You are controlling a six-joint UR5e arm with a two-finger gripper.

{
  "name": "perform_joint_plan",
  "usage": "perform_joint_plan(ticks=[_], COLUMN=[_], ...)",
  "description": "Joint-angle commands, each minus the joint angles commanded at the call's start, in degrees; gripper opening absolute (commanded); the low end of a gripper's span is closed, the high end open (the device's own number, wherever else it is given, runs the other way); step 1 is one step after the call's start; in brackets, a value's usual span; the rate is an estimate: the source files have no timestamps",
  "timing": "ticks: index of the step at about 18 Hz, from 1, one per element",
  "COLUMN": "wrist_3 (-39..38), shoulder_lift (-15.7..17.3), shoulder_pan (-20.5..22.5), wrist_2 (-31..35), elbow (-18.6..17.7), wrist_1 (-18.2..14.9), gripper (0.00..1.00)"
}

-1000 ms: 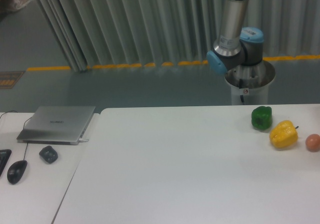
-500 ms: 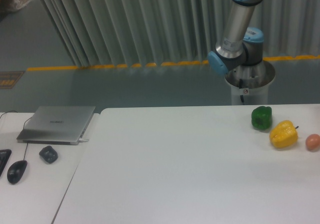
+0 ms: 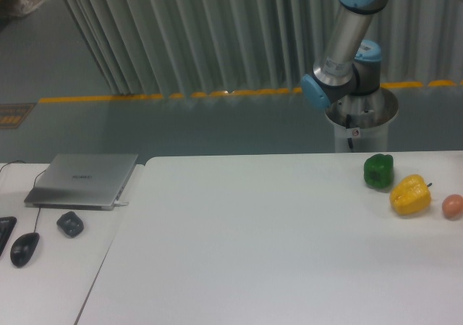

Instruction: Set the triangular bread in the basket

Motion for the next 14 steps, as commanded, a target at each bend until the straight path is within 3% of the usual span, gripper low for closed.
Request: perform_joint_plan(ticks=[5, 9, 14], wrist_3=[0.1, -5.8, -14.6], shoulder_lift=[0.4, 3.4, 5.9], shoulder_pan=[-0.3, -4.8, -10.7], wrist_2=[-0.3, -3.6, -3.9], elbow=[0.0, -2.1, -2.4], wrist_1=[-0.1, -1.1, -6.3], gripper=[1.00, 1.00, 1.00])
